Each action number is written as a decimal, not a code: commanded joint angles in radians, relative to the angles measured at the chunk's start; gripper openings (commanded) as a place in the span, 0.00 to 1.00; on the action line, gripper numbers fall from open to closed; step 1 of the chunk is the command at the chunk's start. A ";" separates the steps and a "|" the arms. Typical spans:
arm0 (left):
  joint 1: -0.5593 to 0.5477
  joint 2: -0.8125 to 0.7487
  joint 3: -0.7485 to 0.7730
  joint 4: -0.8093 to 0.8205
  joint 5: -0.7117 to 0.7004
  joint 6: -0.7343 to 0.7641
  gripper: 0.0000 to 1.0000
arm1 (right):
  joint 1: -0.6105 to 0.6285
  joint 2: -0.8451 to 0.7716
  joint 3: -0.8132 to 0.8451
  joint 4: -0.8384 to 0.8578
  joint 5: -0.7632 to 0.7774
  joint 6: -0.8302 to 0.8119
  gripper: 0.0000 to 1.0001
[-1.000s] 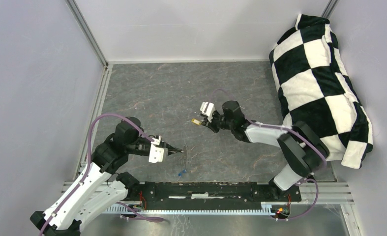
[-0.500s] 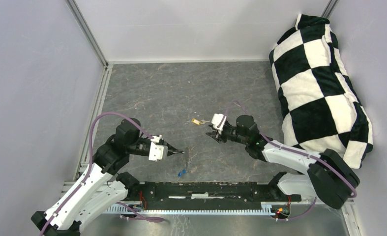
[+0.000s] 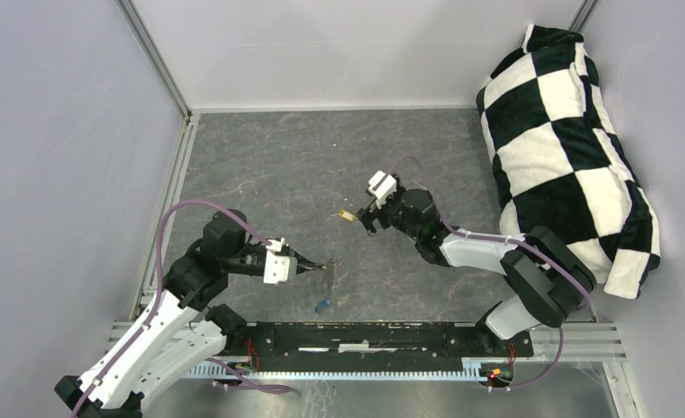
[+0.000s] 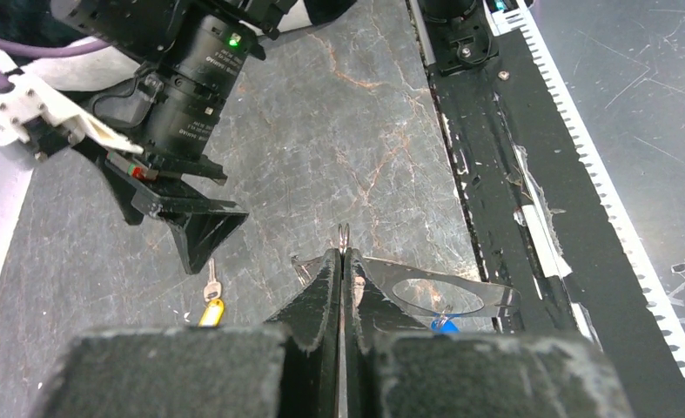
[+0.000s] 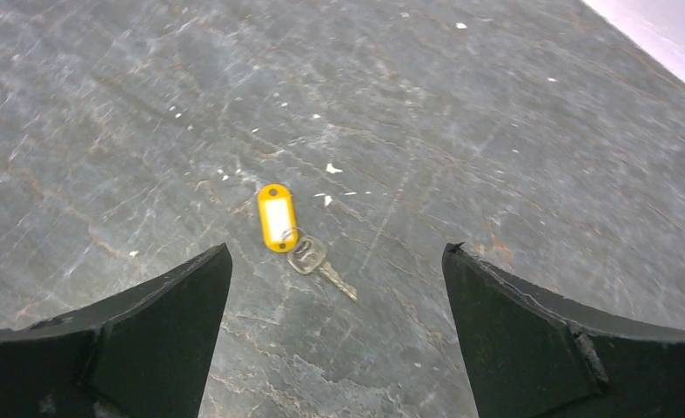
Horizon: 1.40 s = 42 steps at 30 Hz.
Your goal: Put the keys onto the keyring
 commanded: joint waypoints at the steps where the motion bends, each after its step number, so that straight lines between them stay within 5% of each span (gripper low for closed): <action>1: 0.005 -0.007 0.039 0.070 0.012 -0.041 0.02 | -0.005 -0.047 -0.055 0.196 0.100 0.089 0.98; 8: 0.007 -0.011 0.033 0.109 0.029 -0.077 0.02 | -0.031 0.085 0.057 0.063 -0.080 0.035 0.97; 12: 0.008 -0.012 0.036 0.111 0.031 -0.077 0.02 | -0.040 0.203 0.193 -0.093 -0.192 -0.020 0.70; 17: 0.009 -0.010 0.033 0.113 0.031 -0.084 0.02 | -0.060 0.312 0.293 -0.183 -0.291 -0.031 0.66; 42: 0.010 -0.019 0.028 0.120 0.018 -0.094 0.02 | -0.073 0.385 0.329 -0.213 -0.197 -0.065 0.49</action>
